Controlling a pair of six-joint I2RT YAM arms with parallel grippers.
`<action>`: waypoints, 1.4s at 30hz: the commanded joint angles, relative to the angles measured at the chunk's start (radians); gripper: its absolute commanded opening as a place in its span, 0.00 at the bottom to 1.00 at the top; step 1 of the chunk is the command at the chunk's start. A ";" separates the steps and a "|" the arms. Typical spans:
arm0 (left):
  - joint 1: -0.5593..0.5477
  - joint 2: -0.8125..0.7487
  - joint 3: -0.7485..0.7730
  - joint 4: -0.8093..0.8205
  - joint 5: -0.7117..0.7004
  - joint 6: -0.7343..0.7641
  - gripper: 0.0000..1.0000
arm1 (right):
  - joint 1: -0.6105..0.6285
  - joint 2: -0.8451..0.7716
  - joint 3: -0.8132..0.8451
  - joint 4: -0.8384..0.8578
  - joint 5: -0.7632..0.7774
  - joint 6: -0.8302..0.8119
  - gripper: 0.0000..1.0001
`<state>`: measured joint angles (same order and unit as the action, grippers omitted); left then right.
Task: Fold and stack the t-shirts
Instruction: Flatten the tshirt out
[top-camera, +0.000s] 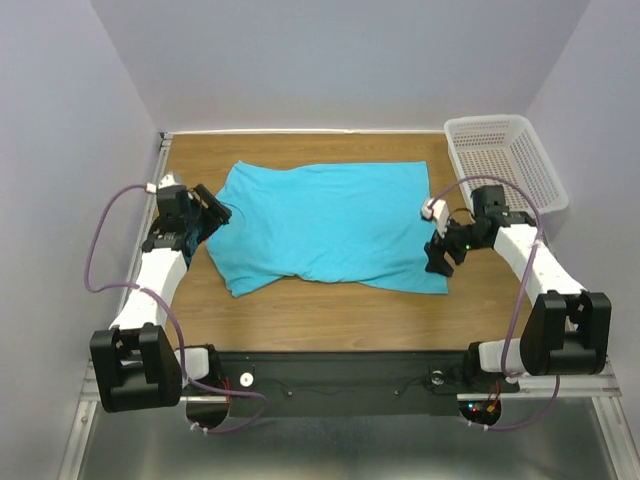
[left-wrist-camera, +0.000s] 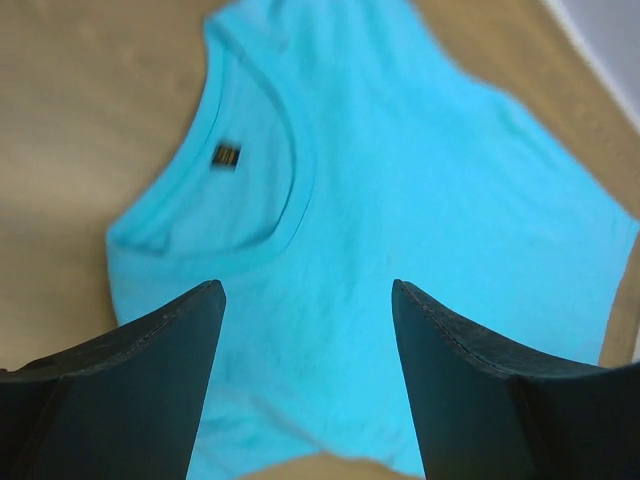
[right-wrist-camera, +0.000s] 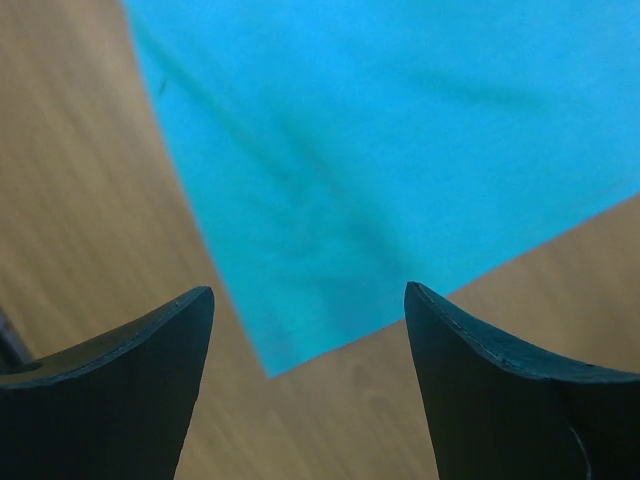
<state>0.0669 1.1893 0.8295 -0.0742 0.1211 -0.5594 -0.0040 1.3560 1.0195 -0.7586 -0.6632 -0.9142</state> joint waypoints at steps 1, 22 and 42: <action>-0.001 -0.049 -0.061 -0.162 0.012 -0.120 0.78 | 0.002 -0.081 -0.107 -0.120 -0.030 -0.219 0.82; -0.004 0.165 -0.158 -0.345 -0.074 -0.211 0.61 | 0.002 0.006 -0.197 -0.044 0.034 -0.203 0.63; -0.006 0.119 -0.145 -0.366 0.009 -0.145 0.00 | 0.001 0.071 -0.239 -0.053 0.115 -0.265 0.57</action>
<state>0.0666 1.3571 0.6727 -0.3912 0.1101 -0.7303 -0.0040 1.4242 0.7982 -0.8036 -0.5861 -1.1313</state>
